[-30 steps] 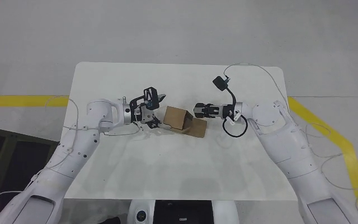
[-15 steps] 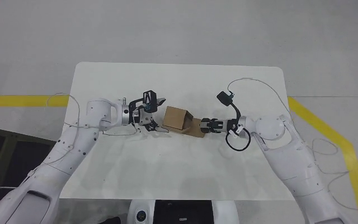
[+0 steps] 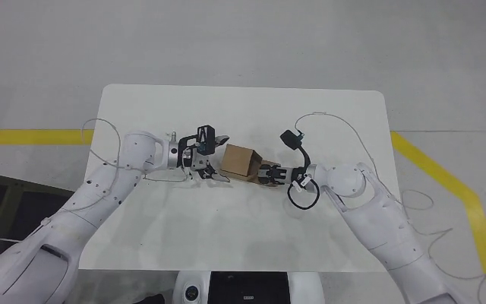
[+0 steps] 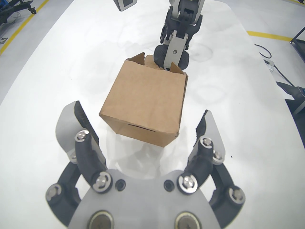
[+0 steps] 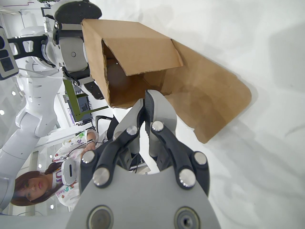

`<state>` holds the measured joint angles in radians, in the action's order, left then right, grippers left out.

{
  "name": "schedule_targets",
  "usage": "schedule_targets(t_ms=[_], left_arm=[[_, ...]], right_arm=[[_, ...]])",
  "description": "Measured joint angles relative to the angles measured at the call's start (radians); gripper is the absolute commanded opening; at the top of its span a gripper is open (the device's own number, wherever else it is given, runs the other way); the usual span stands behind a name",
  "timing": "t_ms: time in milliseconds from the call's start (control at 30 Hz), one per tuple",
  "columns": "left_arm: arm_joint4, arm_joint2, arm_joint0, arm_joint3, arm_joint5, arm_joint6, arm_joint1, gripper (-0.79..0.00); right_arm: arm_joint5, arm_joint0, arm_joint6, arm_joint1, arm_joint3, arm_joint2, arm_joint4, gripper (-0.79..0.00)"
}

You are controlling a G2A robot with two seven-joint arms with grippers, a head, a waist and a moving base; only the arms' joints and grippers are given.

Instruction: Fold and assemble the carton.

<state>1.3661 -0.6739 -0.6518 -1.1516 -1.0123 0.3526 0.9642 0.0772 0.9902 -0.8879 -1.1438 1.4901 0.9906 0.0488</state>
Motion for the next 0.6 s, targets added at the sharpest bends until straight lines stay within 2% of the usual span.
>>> schedule_targets(t_ms=[233,600], left_arm=[[-0.006,0.018,0.014,0.031,0.0,0.03,0.016,0.0],[-0.013,0.023,0.005,0.048,0.002,0.017,0.036,0.0]], right_arm=[[-0.035,-0.033,0.038,-0.02,-0.047,-0.042,-0.041,-0.785],[-0.086,-0.091,0.072,-0.057,-0.127,-0.113,-0.09,-0.785]])
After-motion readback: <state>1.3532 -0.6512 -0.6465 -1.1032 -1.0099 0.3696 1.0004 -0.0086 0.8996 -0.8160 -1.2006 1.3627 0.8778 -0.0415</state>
